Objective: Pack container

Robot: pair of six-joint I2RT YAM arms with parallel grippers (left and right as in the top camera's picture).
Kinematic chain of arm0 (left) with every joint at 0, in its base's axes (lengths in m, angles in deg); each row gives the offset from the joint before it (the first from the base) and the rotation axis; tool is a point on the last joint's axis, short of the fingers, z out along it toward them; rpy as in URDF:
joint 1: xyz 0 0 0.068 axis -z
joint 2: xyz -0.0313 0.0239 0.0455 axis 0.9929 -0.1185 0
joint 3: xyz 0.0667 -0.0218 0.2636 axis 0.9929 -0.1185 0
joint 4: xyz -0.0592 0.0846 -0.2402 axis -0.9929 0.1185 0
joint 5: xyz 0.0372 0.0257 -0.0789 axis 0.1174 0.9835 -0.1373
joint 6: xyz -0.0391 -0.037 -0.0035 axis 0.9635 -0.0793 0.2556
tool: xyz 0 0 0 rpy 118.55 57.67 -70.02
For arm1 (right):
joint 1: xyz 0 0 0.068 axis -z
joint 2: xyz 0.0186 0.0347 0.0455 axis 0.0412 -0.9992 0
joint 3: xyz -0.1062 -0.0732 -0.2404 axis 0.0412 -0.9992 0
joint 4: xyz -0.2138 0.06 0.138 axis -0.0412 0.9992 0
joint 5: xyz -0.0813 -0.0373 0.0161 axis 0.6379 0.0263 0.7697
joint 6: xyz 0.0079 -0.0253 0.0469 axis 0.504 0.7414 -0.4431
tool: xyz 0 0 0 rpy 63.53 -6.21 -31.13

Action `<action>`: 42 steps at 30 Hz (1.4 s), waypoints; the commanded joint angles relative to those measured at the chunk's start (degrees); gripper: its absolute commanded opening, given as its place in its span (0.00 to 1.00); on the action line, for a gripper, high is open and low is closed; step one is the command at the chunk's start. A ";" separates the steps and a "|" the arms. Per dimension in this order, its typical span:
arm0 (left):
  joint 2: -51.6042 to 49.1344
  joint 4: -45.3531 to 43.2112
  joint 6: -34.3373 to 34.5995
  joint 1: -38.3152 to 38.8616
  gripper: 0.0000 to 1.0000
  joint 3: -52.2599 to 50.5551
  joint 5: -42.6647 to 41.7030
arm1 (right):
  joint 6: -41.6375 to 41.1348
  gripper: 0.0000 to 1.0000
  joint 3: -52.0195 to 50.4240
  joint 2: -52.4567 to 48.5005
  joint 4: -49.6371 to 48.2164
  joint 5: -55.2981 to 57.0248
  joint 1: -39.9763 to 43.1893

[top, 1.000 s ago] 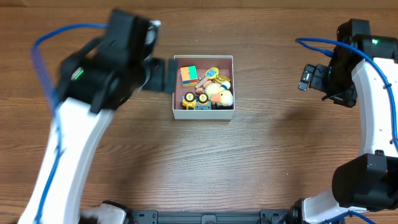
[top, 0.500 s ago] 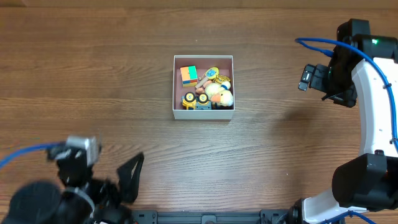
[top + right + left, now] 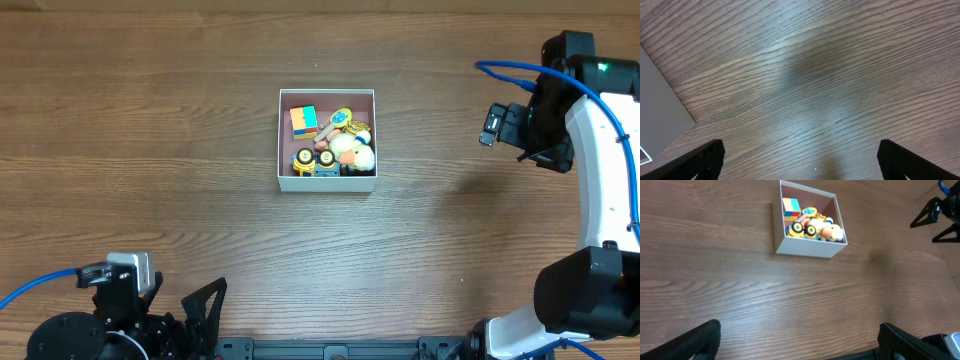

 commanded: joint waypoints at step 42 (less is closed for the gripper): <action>27.65 -81.90 -27.34 -21.64 1.00 -69.55 -11.82 | -0.20 1.00 0.39 0.70 -0.20 0.11 0.26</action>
